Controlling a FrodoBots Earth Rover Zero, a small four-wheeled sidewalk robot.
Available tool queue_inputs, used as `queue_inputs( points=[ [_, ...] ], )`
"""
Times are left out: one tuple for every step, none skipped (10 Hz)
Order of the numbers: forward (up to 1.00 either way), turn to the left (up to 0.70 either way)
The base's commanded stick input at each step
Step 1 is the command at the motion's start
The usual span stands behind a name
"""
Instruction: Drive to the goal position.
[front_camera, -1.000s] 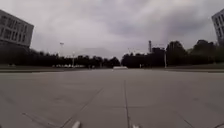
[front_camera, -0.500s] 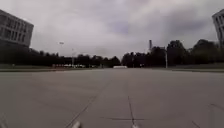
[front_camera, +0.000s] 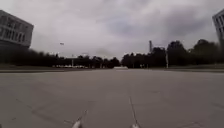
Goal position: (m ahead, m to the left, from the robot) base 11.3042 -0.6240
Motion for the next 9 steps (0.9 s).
queue_inputs(
  points=[
    [0.70,0.00],
    [0.70,0.00],
    [0.70,0.00],
    [0.70,0.00],
    [0.70,0.00],
    [0.70,0.00],
    [0.70,0.00],
    [0.70,0.00],
    [0.70,0.00]
  ],
)
